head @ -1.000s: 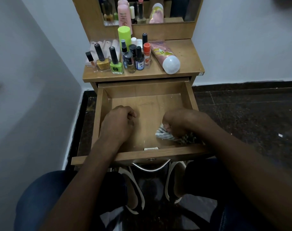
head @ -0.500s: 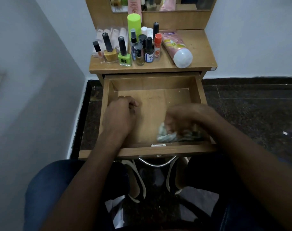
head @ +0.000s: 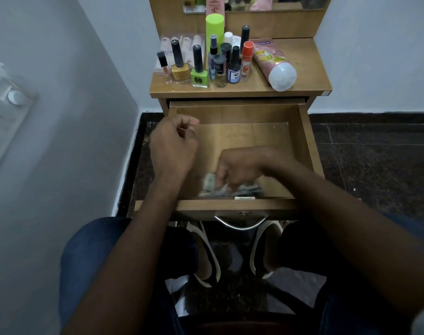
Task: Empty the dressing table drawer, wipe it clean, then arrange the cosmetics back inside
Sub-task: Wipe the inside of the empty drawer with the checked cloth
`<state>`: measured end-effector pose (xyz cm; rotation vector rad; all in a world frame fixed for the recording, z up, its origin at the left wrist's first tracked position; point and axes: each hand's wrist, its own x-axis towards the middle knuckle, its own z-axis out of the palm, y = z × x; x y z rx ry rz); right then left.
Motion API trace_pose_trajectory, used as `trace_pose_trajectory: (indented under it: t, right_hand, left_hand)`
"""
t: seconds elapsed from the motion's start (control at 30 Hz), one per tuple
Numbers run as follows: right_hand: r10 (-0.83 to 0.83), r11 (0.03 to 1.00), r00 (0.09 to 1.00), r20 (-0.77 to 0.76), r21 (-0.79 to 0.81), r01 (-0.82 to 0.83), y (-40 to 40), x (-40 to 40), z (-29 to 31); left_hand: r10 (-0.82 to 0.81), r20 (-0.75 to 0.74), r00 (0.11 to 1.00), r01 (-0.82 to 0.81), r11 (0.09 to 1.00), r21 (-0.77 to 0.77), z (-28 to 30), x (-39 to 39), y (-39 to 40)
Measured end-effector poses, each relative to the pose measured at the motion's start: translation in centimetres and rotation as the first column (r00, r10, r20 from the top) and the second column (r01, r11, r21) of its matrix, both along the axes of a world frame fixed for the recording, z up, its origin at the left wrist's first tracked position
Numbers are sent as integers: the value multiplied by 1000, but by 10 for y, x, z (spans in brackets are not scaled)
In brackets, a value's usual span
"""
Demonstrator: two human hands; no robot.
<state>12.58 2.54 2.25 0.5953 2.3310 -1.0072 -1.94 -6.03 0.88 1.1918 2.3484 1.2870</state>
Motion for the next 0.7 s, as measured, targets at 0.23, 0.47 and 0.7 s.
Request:
trace_pose_trajectory:
  t: [0.23, 0.47, 0.7]
  right_hand:
    - [0, 997, 996, -88, 72, 7, -9, -3, -3]
    - [131, 990, 956, -261, -14, -139, -28, -24, -9]
    - [187, 959, 949, -253, 258, -120, -21, -32, -11]
  left_hand:
    - [210, 1, 978, -209, 976, -63, -3, -24, -7]
    - [282, 283, 917, -262, 959, -109, -6, -37, -12]
    - [313, 369, 875, -312, 948, -64, -9, -30, -11]
